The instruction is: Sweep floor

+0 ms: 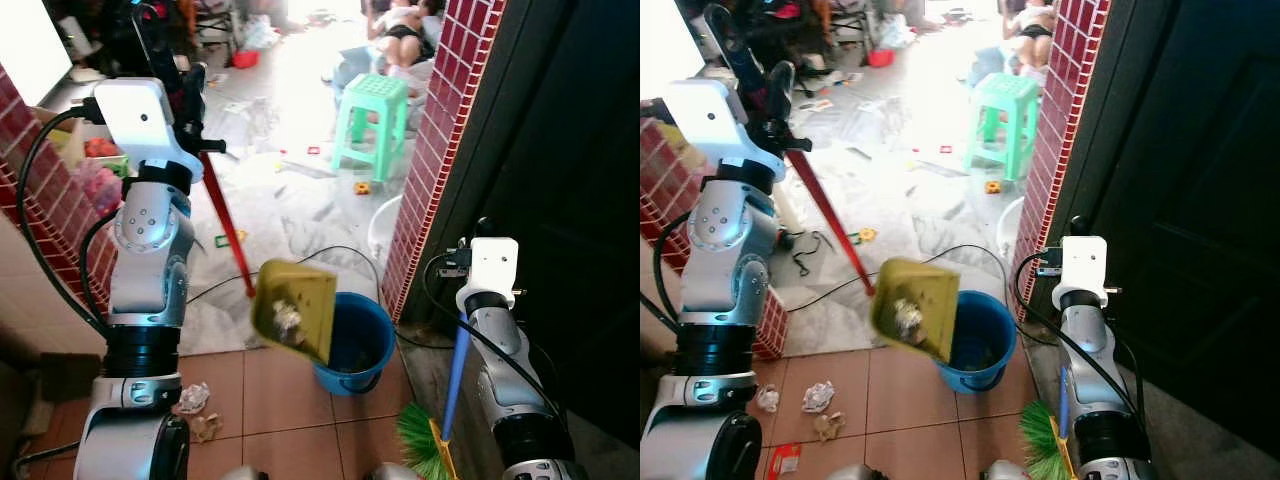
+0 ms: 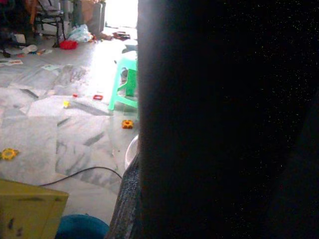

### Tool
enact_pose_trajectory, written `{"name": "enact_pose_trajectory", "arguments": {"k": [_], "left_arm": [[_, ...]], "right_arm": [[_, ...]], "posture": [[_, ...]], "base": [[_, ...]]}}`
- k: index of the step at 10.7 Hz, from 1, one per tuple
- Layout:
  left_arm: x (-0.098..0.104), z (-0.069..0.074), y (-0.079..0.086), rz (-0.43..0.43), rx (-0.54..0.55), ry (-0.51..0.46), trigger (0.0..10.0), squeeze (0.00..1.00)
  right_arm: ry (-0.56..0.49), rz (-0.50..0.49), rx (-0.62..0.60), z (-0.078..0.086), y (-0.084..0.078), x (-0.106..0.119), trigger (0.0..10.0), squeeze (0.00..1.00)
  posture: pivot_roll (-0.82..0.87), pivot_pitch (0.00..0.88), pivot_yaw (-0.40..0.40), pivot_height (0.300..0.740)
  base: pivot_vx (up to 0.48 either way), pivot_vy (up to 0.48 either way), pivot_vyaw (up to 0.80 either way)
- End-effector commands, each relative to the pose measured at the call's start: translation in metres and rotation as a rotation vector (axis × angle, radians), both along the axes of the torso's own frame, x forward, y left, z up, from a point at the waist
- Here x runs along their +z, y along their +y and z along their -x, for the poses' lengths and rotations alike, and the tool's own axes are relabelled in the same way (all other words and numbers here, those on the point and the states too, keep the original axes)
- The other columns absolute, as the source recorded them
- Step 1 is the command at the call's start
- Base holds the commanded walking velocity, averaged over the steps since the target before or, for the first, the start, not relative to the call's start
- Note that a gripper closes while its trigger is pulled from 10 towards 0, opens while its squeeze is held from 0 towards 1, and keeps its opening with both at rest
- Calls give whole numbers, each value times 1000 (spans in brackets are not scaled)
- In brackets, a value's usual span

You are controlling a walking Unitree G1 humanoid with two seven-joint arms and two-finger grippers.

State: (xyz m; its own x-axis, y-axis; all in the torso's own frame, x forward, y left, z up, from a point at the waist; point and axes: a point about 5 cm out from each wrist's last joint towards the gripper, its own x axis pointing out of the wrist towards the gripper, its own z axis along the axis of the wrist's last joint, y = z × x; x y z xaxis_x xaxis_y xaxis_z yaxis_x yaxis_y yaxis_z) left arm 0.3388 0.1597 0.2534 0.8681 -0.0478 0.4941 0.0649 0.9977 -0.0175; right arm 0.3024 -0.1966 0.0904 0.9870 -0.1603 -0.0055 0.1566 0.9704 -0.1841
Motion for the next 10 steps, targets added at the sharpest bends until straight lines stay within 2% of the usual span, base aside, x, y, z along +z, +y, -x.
{"name": "enact_pose_trajectory", "arguments": {"k": [1, 2, 4, 6, 7, 8, 9, 10], "left_arm": [[15, 3, -6, -26, -16, -88, 10000, 0], [15, 3, -13, -37, -38, -96, 10000, 0], [3, 16, -68, -176, -331, -112, 10000, 0], [-18, 37, -103, -327, -559, -109, 10000, 0], [-31, 51, -119, -437, -692, -98, 10000, 0], [-33, 61, -128, -500, -769, -110, 10000, 0], [-27, 65, -132, -524, -775, -146, 10000, 0], [-23, 68, -135, -631, -759, -216, 10000, 0]], "right_arm": [[-29, 7, 7, -4, 1, 7, 10000, 0], [-30, 7, 7, -4, 1, 7, 10000, 0], [-31, 8, 9, -5, 2, 8, 10000, 0], [-33, 5, 5, -5, 2, 8, 10000, 0], [-34, 2, 5, -4, 2, 8, 10000, 0], [-34, 2, 5, -5, 2, 8, 10000, 0], [-34, 4, 8, -5, 3, 8, 10000, 0], [-34, 6, 11, -5, 3, 8, 10000, 0]], "posture": [[-102, 0, 40, 740], [-101, 0, 39, 740], [-98, 0, 40, 740], [-100, 0, 45, 740], [-100, 0, 46, 740], [-100, 0, 46, 740], [-100, 0, 46, 740], [-95, 0, 46, 740]], "base": [[0, 0, 0], [0, 0, 0], [0, 0, 0], [0, 0, 0], [0, 0, 0], [0, 0, 0], [0, 0, 0], [0, 0, 0]]}}
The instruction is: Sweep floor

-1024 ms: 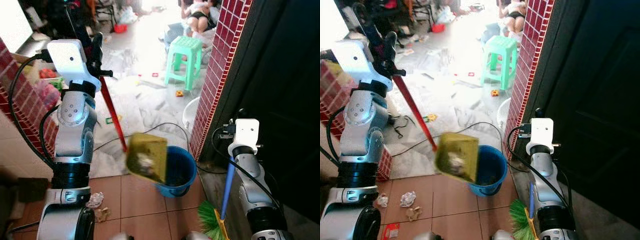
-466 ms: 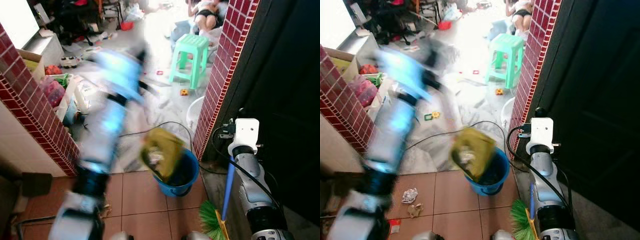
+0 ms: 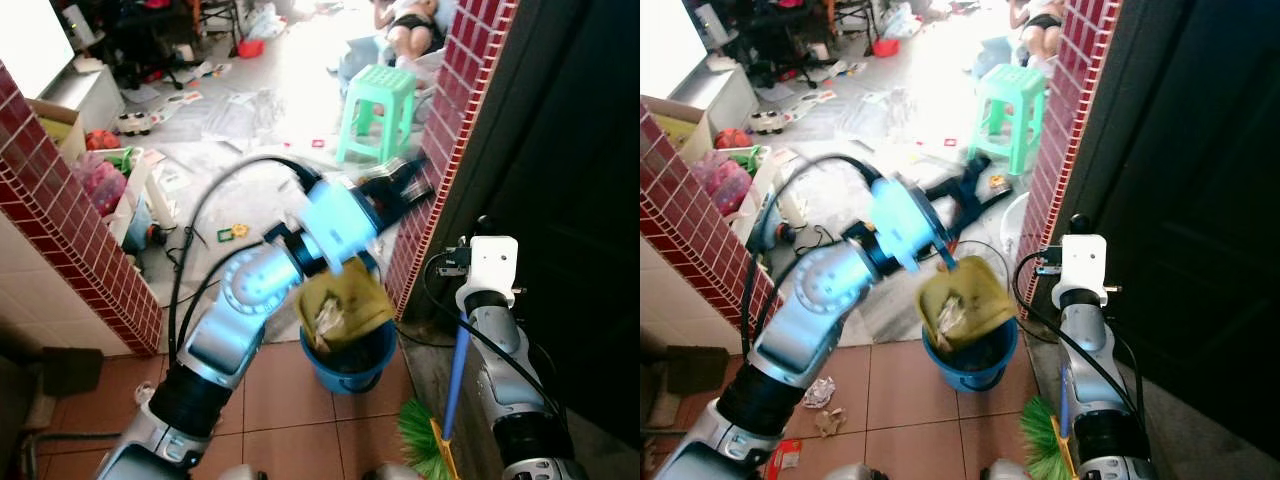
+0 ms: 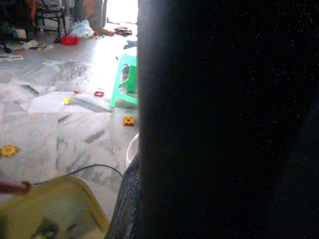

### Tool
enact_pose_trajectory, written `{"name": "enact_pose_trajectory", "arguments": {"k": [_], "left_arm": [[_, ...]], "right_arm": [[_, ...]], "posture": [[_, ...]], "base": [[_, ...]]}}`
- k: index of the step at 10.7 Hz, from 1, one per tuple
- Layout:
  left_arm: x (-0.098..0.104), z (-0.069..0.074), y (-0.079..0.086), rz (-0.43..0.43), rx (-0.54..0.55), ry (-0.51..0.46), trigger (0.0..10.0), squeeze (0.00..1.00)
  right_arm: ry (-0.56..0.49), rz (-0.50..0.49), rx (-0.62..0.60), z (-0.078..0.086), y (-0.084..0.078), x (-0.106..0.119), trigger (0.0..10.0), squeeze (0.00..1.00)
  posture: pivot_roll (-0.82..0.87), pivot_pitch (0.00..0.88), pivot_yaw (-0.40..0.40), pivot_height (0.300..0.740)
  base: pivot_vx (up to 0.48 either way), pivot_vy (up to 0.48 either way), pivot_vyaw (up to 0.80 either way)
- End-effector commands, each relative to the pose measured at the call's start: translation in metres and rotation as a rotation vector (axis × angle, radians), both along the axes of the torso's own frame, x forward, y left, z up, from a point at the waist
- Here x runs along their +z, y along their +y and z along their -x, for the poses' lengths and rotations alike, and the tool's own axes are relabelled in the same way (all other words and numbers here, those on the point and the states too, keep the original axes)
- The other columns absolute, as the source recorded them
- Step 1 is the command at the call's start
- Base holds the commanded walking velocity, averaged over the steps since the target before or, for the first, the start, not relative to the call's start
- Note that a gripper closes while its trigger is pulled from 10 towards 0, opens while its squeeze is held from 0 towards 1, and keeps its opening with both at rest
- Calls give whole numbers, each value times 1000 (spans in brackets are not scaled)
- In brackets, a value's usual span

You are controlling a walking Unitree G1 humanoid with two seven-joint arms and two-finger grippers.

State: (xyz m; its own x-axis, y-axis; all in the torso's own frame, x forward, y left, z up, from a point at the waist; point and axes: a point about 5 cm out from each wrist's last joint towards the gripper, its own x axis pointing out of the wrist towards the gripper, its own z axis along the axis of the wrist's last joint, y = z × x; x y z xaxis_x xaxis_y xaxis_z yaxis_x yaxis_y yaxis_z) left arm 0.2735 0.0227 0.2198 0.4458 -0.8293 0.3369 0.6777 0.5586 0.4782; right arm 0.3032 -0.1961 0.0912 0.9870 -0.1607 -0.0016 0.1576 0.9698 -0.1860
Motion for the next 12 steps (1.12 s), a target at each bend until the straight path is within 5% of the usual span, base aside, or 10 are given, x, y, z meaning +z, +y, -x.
{"name": "enact_pose_trajectory", "arguments": {"k": [1, 2, 3, 4, 7, 9, 10, 12], "left_arm": [[18, -5, 6, 88, 73, -13, 10000, 0], [16, -23, 20, 234, 224, 150, 10000, 0], [14, -13, 12, 92, 149, 13, 10000, 0], [13, -12, 12, 124, 154, 37, 10000, 0], [35, -18, 23, 154, 244, -93, 10000, 0], [75, -33, 54, 297, 453, -195, 10000, 0], [93, -44, 83, 386, 624, -211, 10000, 0], [92, -54, 114, 370, 781, -231, 10000, 0]], "right_arm": [[-29, 5, 15, -5, 3, 7, 10000, 0], [-28, 8, 20, -6, 4, 7, 10000, 0], [-29, 10, 21, -7, 4, 7, 10000, 0], [-30, 12, 25, -7, 4, 7, 10000, 0], [-35, 15, 26, -10, 4, 9, 10000, 0], [-37, 13, 26, -12, 4, 10, 10000, 0], [-36, 12, 27, -13, 5, 9, 10000, 0], [-38, 10, 32, -15, 6, 10, 10000, 0]], "posture": [[-93, 0, 42, 740], [-95, 0, 41, 740], [-98, 0, 41, 740], [-96, 0, 39, 740], [-96, 0, 36, 740], [-91, 0, 32, 740], [-85, 0, 29, 740], [-76, 0, 23, 740]], "base": [[0, 0, 0], [0, 0, 0], [0, 0, 0], [0, 0, 0], [0, 0, 0], [0, 0, 0], [0, 0, 0], [0, 0, 0]]}}
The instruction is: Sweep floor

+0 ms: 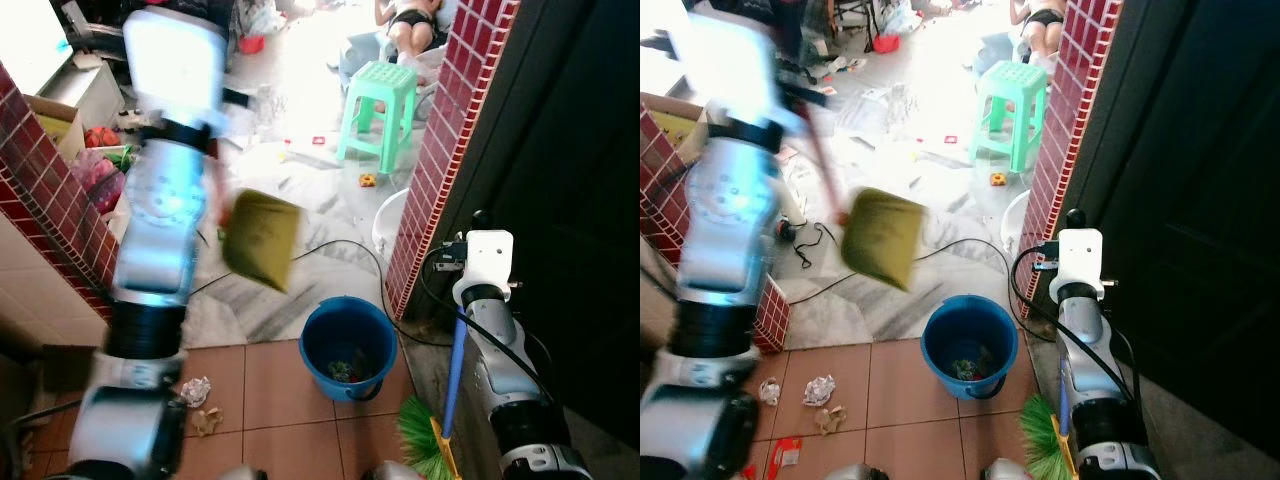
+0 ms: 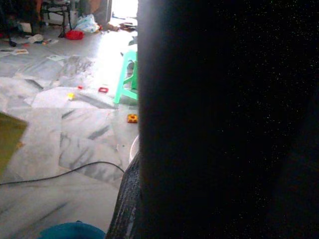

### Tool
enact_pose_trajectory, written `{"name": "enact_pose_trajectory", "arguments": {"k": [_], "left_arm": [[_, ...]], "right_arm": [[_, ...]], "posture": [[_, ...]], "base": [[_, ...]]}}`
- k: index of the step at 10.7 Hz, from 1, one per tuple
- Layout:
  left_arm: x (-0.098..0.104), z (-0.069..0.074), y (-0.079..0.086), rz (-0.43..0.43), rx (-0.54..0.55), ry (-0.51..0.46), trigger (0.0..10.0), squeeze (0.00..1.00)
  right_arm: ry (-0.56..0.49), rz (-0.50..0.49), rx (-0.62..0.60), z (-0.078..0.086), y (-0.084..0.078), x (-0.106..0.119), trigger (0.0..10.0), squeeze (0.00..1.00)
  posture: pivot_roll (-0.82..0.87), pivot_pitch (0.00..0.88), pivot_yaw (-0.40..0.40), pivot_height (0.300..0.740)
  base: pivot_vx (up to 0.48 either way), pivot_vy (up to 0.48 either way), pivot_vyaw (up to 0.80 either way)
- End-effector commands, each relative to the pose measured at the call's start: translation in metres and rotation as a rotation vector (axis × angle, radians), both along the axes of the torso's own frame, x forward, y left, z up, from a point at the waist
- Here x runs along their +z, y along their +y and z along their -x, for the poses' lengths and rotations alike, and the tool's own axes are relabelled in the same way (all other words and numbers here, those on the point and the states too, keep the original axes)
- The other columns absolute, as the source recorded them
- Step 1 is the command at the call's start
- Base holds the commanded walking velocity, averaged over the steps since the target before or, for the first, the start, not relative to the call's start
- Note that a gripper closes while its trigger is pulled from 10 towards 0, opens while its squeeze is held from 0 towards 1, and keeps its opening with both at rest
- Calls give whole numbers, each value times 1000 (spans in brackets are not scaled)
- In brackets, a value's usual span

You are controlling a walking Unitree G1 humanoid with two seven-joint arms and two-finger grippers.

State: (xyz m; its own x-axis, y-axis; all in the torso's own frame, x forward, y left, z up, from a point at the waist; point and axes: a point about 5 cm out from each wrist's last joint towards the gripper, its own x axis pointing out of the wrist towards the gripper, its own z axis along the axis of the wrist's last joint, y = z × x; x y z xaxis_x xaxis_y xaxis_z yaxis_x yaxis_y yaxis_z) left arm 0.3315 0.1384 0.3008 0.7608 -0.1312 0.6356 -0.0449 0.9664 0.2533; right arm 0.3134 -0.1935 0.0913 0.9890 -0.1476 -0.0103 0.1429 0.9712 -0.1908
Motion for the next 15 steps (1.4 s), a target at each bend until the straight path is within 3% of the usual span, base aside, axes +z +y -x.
{"name": "enact_pose_trajectory", "arguments": {"k": [1, 2, 3, 7, 9, 11, 15], "left_arm": [[-2, -2, 11, -18, 71, 5, 10000, 0], [-39, -7, 29, 32, 177, 134, 10000, 0], [-59, -8, 36, 106, 197, 214, 10000, 0], [-114, -12, 36, 127, 239, 374, 10000, 0], [-161, -8, 36, 161, 223, 530, 10000, 0], [-181, 1, 30, 184, 177, 592, 10000, 0], [-191, 6, 21, 211, 133, 610, 10000, 0]], "right_arm": [[-48, 5, 22, -6, 4, 10, 10000, 0], [-42, -2, 28, -7, 5, 10, 10000, 0], [-38, -3, 32, -7, 5, 9, 10000, 0], [-40, -4, 44, -10, 10, 11, 10000, 0], [-65, -112, 96, -10, 25, 18, 10000, 0], [-78, -217, 103, -6, 31, 21, 10000, 0], [-29, -220, 94, 1, 29, 10, 10000, 0]], "posture": [[-75, 0, 23, 740], [-74, 0, 22, 740], [-74, 0, 22, 740], [-58, 0, 43, 740], [-67, 0, 45, 740], [-77, 0, 36, 740], [-78, 0, 23, 740]], "base": [[0, 0, 0], [0, 0, 0], [0, 0, 0], [0, 0, 0], [0, 0, 0], [0, 0, 0], [-312, 0, 0]]}}
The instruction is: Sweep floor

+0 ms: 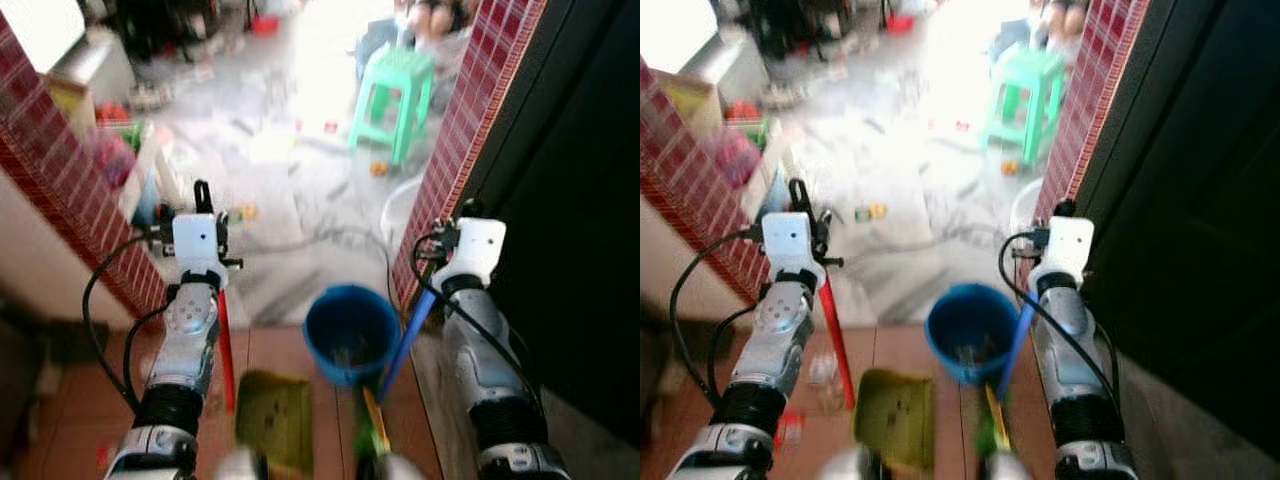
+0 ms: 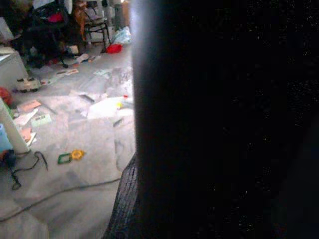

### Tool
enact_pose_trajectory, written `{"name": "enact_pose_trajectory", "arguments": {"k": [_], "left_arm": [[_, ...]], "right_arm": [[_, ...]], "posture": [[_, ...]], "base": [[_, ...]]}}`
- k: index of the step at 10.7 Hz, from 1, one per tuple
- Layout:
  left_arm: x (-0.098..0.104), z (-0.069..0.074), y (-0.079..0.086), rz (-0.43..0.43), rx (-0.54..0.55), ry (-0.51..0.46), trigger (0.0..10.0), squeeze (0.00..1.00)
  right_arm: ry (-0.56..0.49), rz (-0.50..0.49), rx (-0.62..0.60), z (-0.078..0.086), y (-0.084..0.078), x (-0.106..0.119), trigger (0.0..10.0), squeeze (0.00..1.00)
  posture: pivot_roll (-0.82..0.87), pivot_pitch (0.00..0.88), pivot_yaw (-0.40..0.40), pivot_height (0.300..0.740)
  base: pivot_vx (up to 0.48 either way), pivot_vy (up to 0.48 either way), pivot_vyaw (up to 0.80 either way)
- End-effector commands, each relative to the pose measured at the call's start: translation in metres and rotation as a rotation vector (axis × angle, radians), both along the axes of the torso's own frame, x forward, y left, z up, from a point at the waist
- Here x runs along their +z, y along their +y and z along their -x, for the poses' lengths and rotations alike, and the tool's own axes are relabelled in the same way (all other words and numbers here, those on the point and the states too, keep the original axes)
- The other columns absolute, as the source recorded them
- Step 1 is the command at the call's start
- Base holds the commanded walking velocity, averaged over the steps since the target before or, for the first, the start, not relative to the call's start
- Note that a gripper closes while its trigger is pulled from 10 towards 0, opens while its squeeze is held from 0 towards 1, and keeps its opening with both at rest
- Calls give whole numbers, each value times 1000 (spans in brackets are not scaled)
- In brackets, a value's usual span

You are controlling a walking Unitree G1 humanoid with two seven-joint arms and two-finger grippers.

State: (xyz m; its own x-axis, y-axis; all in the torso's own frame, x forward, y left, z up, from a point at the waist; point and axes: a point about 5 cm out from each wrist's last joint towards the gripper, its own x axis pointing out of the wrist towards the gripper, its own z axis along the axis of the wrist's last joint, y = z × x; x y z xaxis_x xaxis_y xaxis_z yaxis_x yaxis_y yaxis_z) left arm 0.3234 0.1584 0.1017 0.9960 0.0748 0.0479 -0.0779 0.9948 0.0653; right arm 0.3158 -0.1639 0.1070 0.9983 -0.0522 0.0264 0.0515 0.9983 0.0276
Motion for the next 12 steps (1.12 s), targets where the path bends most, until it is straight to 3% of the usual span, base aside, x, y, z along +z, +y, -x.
{"name": "enact_pose_trajectory", "arguments": {"k": [1, 7, 9, 12], "left_arm": [[9, -4, 3, -11, -7, -42, 10000, 0], [15, -7, 3, 6, -21, -59, 10000, 0], [14, -6, 8, 24, -10, -52, 10000, 0], [13, -7, 9, 45, -20, -39, 10000, 0]], "right_arm": [[38, -1, -1, 4, -1, -7, 10000, 0], [54, 6, -17, 8, -6, -9, 10000, 0], [65, 6, -17, 8, -6, -10, 10000, 0], [68, 6, -17, 9, -6, -10, 10000, 0]], "posture": [[-79, 0, 25, 740], [-88, 0, 33, 740], [-86, 0, 30, 740], [-88, 0, 33, 740]], "base": [[-341, 0, 0], [-334, 0, 0], [0, 0, 0], [0, 480, 0]]}}
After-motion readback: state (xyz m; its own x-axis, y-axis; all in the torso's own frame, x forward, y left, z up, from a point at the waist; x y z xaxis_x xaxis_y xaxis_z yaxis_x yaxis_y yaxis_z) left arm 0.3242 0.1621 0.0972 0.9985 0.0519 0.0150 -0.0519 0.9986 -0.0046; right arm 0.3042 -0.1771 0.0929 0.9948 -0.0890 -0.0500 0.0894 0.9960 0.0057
